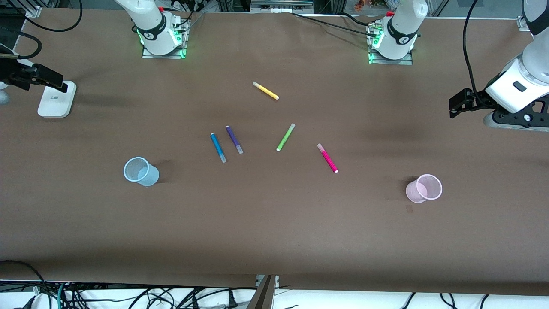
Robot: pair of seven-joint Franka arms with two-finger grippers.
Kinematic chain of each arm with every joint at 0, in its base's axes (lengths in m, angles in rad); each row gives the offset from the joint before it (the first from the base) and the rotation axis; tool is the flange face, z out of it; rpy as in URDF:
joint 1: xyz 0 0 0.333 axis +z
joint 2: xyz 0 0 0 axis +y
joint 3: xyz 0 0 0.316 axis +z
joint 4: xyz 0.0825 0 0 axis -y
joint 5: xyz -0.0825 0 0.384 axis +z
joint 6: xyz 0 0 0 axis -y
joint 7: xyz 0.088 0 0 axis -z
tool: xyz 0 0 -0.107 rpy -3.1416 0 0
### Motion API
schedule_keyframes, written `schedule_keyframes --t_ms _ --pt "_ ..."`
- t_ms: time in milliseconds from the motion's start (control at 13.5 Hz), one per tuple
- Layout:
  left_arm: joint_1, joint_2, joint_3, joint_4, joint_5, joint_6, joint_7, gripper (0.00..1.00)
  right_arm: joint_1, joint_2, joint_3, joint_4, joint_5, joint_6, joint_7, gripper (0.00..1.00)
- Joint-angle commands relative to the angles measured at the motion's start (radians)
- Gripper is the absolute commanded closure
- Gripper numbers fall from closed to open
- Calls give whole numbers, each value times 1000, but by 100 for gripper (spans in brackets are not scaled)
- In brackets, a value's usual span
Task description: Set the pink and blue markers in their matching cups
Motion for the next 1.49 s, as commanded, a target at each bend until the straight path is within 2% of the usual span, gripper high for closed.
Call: schedule_keyframes --t_ms 0,891,1411 --pt "7 7 -5 30 10 -24 5 0 -9 11 6 24 13 -8 11 0" --pt "13 7 1 29 11 -29 15 0 4 40 18 22 11 11 13 0" --pt "16 8 -1 30 10 -29 15 0 142 143 18 22 13 37 20 0"
